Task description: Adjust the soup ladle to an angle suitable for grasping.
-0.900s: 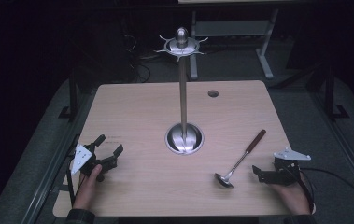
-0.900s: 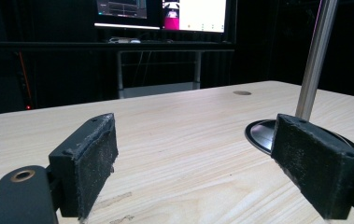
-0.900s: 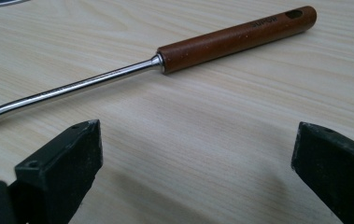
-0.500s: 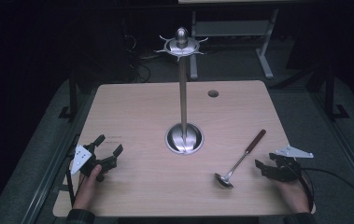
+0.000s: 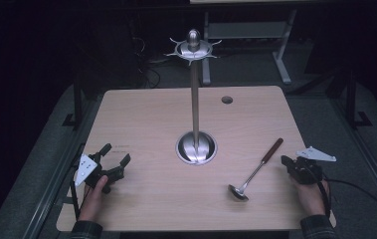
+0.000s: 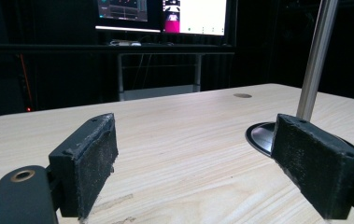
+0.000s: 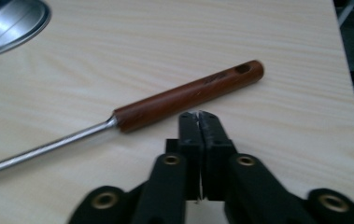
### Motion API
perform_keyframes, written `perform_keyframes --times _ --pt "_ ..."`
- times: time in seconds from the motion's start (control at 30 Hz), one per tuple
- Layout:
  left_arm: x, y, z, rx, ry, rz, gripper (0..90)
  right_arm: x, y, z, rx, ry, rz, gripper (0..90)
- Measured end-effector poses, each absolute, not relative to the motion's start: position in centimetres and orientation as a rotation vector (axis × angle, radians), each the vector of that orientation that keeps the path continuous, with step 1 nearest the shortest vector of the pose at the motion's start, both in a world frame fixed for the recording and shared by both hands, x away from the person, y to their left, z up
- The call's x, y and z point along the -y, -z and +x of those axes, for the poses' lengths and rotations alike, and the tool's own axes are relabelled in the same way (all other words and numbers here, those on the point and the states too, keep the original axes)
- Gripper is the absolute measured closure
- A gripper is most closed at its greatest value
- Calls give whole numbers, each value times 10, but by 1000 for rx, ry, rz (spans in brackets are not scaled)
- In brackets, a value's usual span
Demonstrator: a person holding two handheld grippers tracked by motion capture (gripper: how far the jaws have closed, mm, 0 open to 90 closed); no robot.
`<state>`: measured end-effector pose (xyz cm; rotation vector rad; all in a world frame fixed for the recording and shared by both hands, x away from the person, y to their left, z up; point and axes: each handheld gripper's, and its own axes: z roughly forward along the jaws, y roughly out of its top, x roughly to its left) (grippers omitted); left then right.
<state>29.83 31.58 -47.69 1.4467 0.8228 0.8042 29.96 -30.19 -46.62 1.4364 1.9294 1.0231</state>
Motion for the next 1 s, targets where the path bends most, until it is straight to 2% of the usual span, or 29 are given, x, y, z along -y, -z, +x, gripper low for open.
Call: perform_keyframes --times 0.57,1.0 --pt "-316 477 297 -829 -814 1428 141 318 474 347 -1900 -1031 1482 898" --pt "-317 478 295 -807 -818 1422 143 313 481 358 -1986 -1010 1481 898"
